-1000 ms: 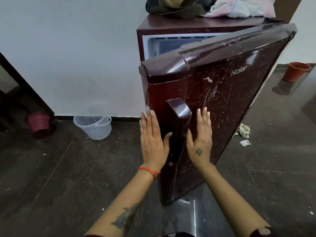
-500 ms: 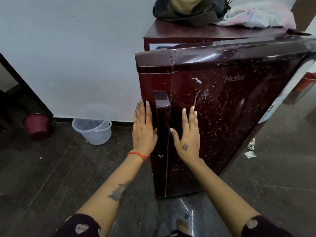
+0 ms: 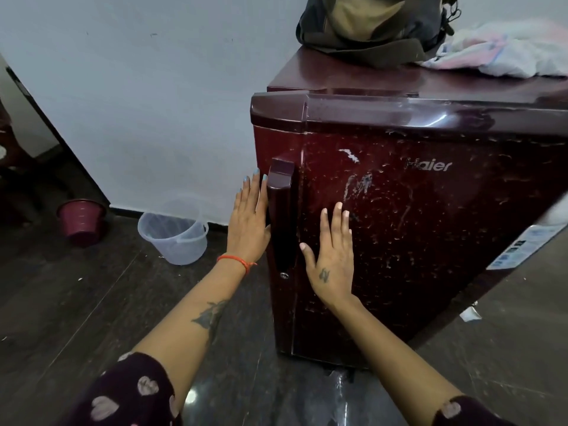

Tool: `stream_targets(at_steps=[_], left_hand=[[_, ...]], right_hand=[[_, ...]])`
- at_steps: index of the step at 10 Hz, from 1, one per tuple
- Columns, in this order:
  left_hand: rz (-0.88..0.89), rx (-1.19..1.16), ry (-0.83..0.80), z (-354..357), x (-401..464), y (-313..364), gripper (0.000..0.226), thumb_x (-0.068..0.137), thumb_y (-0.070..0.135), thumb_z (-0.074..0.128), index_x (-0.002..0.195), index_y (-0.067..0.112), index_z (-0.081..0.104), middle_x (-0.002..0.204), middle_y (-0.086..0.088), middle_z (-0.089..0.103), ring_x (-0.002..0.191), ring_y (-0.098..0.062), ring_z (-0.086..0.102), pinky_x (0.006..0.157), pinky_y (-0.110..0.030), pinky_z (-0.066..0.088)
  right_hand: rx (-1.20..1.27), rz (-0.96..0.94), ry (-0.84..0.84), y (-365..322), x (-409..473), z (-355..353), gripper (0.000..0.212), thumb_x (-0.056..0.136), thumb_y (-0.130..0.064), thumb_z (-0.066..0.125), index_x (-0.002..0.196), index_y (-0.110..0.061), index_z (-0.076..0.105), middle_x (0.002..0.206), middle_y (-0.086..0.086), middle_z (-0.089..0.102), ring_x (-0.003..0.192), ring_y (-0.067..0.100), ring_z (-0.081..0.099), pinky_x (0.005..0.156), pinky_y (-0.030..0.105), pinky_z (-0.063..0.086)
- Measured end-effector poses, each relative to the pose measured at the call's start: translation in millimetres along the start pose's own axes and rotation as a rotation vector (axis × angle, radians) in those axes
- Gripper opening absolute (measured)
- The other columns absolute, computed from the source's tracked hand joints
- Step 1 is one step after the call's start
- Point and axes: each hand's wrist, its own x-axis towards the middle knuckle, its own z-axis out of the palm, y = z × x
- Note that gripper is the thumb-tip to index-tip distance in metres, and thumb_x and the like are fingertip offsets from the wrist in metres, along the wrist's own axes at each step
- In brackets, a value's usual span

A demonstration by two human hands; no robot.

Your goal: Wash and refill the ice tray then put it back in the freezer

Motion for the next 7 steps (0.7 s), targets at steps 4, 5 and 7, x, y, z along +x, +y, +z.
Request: stream_targets(at_steps=[4,5,7], left_hand=[[0.013,0.01,-0.007,7,16,-5,0.09,0.081,0.004,0.065,0.151,0.008,0.008,0.16,-0.013,0.004,0.147,-0.032,0.005,0.119,-0.039,0.007],[-0.019,-0.029,0.013,2,10,-1,0.08,0.088,0.003,0.054,0.152,0.009,0.007,0.16,-0.009,0.002,0.148,-0.03,0.001,0.119,-0.036,0.002],[-0.068,-0.162,0.131,-16,-8,3,0.061,0.099,0.011,0.037,0.151,0.006,0.006,0.16,-0.006,0.0,0.148,-0.025,-0.003,0.118,-0.031,-0.004]], right_hand=[[-0.028,0.012,-0.051,2,12,3,0.069,0.098,-0.038,0.046,0.151,-0.011,0.011,0.158,0.004,-0.01,0.146,0.02,-0.013,0.119,0.041,0.004],[-0.036,0.019,-0.06,-4,12,-5,0.067,0.099,-0.039,0.042,0.151,-0.01,0.012,0.158,0.003,-0.01,0.146,0.021,-0.011,0.119,0.04,0.002],[-0.012,0.057,-0.011,-24,14,-24,0.066,0.097,-0.044,0.033,0.151,-0.01,0.014,0.159,0.011,0.005,0.147,0.026,0.0,0.12,0.043,0.005]])
